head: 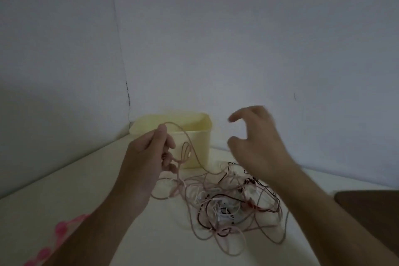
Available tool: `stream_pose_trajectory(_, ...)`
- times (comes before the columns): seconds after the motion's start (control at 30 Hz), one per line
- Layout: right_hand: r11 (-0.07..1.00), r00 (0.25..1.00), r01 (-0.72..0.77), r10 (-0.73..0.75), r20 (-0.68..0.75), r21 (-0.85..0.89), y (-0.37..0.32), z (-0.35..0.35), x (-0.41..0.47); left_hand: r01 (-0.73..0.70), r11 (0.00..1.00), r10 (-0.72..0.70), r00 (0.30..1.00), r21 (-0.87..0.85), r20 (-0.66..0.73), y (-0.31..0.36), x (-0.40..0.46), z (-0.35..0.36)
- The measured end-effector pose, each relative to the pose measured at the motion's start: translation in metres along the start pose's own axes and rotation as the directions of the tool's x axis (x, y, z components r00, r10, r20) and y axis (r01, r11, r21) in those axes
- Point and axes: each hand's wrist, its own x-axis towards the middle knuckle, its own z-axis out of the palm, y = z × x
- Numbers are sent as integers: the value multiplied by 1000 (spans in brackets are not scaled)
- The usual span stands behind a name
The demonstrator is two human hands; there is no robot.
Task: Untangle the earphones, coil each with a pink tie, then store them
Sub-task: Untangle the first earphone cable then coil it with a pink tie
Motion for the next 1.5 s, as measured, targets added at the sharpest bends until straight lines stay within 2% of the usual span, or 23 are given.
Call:
stream_pose_trajectory(0.03,992,994,12,-26,105,128,-12,5,-6,-9,999,10,1000,-51,19,8,1,5)
stream_pose_trajectory(0.07,967,966,-36,-31,257,252,-20,10,-11,-20,995,24,999,-93,43,17,2,9)
stream_pose_trajectory(0.13,939,859,-115,-70,507,325,-32,22,-21,-44,990,57,993,-131,103,32,5,13)
stream_pose_trajectory(0.17,943,827,-114,-85,556,314,-32,27,-24,-54,990,70,990,-129,121,38,7,13)
stream_pose_trajectory(0.2,944,826,-107,-91,556,313,-29,34,-25,-58,990,73,990,-127,119,43,9,12)
stream_pose_trajectory(0.3,895,924,-152,-23,383,419,-15,30,-16,-61,988,62,998,-141,9,56,17,0)
stream_pose_trajectory(0.37,818,970,-190,73,230,543,-5,12,-4,-37,982,19,995,-187,-95,61,23,-13)
stream_pose_trajectory(0.43,706,979,-190,187,80,682,3,-12,10,5,971,-49,983,-239,-179,67,30,-28)
stream_pose_trajectory(0.5,647,961,-169,277,-23,744,8,-35,27,30,961,-100,964,-274,-246,72,36,-41)
stream_pose_trajectory(0.57,586,938,-172,343,-50,792,11,-57,47,28,950,-121,952,-311,-281,80,40,-51)
stream_pose_trajectory(0.67,437,918,-154,395,-35,886,13,-94,78,1,936,-103,957,-351,-270,94,48,-62)
stream_pose_trajectory(0.83,269,910,-20,405,-94,963,2,-142,101,-61,905,-24,981,-422,-194,113,60,-74)
stream_pose_trajectory(0.9,327,912,-16,393,-121,945,-1,-142,99,-42,899,-31,987,-436,-160,116,60,-74)
stream_pose_trajectory(0.97,490,923,-100,371,-104,866,3,-126,95,24,919,-80,989,-393,-126,112,56,-69)
stream_pose_trajectory(1.0,605,930,-170,360,-76,778,7,-114,92,65,940,-109,987,-334,-114,107,53,-67)
stream_pose_trajectory(1.07,831,944,-308,329,37,463,14,-89,80,148,977,-165,981,-152,-102,92,49,-66)
stream_pose_trajectory(1.13,934,931,-325,287,227,148,19,-63,63,218,976,-215,971,21,-100,74,43,-66)
stream_pose_trajectory(1.2,971,909,-234,234,345,-44,22,-39,46,255,956,-240,965,144,-109,58,37,-67)
stream_pose_trajectory(1.27,981,887,-106,168,431,-163,21,-22,31,269,944,-249,961,189,-124,47,32,-68)
stream_pose_trajectory(1.33,989,805,-87,138,577,-116,22,-14,23,290,930,-282,957,224,-70,44,26,-68)
stream_pose_trajectory(1.4,990,713,-126,132,688,-60,19,-11,15,324,891,-363,929,317,71,43,17,-70)
stream_pose_trajectory(1.47,972,652,-225,202,731,-68,18,-10,7,330,842,-466,843,426,267,44,7,-69)
stream_pose_trajectory(1.5,968,657,-222,235,716,-114,19,-6,5,315,824,-507,781,470,364,44,1,-68)
